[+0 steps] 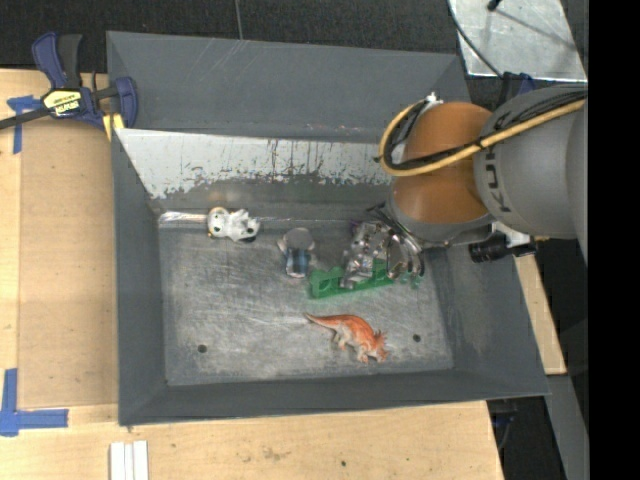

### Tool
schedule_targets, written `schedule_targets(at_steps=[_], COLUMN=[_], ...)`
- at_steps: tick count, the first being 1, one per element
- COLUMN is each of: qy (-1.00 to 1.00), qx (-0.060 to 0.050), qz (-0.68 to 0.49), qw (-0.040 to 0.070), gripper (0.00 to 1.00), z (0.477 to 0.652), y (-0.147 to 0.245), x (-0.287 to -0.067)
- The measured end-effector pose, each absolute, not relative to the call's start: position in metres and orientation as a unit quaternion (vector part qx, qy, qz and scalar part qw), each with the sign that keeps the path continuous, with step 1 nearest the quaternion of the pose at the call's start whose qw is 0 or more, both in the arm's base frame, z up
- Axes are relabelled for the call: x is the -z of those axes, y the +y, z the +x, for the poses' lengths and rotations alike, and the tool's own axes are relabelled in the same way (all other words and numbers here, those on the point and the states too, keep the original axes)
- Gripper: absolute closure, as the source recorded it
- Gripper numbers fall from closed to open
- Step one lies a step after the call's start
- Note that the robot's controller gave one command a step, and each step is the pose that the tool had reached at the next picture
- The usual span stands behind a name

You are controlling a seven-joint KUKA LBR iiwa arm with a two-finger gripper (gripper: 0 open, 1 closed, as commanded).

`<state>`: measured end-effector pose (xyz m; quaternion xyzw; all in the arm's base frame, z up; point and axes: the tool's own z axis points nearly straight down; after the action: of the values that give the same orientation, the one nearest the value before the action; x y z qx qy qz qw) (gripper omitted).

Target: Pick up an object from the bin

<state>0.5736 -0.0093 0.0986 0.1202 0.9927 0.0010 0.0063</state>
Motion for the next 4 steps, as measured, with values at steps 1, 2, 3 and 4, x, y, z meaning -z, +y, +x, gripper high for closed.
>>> schedule_targets(at_steps=[1, 2, 3, 4], qy=[0.993, 0.992, 0.992, 0.991], qx=[-0.001, 0.0, 0.0, 0.0], qz=[0.12, 0.124, 0.128, 0.131], qw=[0.006, -0.002, 0.002, 0.001], gripper=[1.0, 1.0, 1.0, 1.0], z=[0.574, 0.568, 0.551, 0.578], y=[-0.009, -0.018, -0.027, -0.024], x=[-0.099, -0.139, -0.17, -0.192])
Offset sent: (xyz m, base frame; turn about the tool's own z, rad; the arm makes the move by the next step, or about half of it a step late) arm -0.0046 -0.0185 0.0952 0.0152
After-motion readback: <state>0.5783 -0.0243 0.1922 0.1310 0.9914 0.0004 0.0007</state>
